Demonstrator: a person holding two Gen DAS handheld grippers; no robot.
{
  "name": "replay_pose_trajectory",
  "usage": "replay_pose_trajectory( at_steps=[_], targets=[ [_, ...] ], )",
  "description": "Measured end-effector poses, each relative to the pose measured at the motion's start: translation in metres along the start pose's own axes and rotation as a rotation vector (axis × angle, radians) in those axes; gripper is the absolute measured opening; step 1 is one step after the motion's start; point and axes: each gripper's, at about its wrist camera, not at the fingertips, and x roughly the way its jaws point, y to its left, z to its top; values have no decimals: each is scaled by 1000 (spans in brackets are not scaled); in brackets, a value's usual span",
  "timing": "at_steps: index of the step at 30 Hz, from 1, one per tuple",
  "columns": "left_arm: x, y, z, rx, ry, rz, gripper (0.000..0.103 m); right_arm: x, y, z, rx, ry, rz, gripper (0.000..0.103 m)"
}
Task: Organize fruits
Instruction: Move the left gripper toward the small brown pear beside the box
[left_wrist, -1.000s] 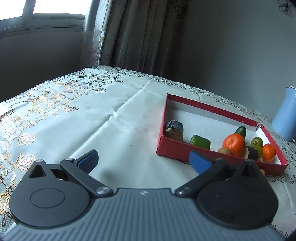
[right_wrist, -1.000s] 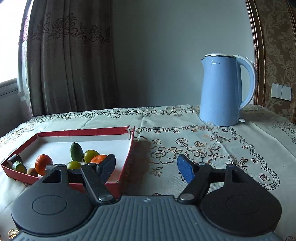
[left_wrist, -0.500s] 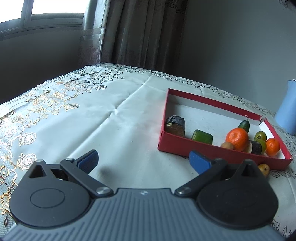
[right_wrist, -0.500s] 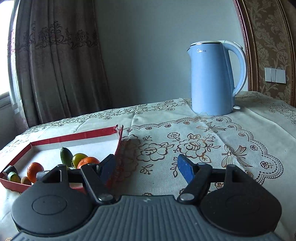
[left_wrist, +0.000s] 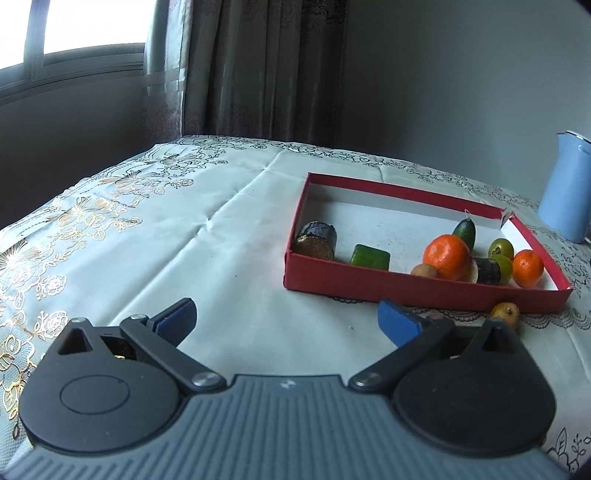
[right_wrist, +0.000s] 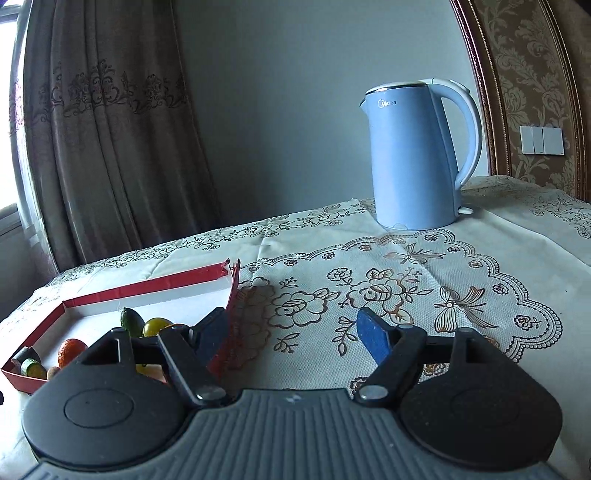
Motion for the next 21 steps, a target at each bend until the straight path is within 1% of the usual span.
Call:
replay_pose_trajectory(
  at_steps=[4,7,10,13,16,19,21],
  targets=[
    [-8,-27,0,62,-17,-81,103,1,-2,0,11,7,-4,76],
    [-10,-54,1,117,-33,-106,103,0,-6,1,30,-1,-13,77],
    [-9,-79,2,167,-49,-145,103,-1,-6,3,6,-8,-24,77],
    [-4,-101,1,219,-58,-157,103,0,-6,4,-29,4,-24,77],
    [10,-118,-3,263,-25,-156,103,3,-9,4,-50,17,-27,77],
    [19,-126,-2,268,11,-163,103,5,-10,4,-46,24,-15,77],
    [21,-128,-1,259,14,-171,103,7,-11,4,-40,32,-6,77]
  ],
)
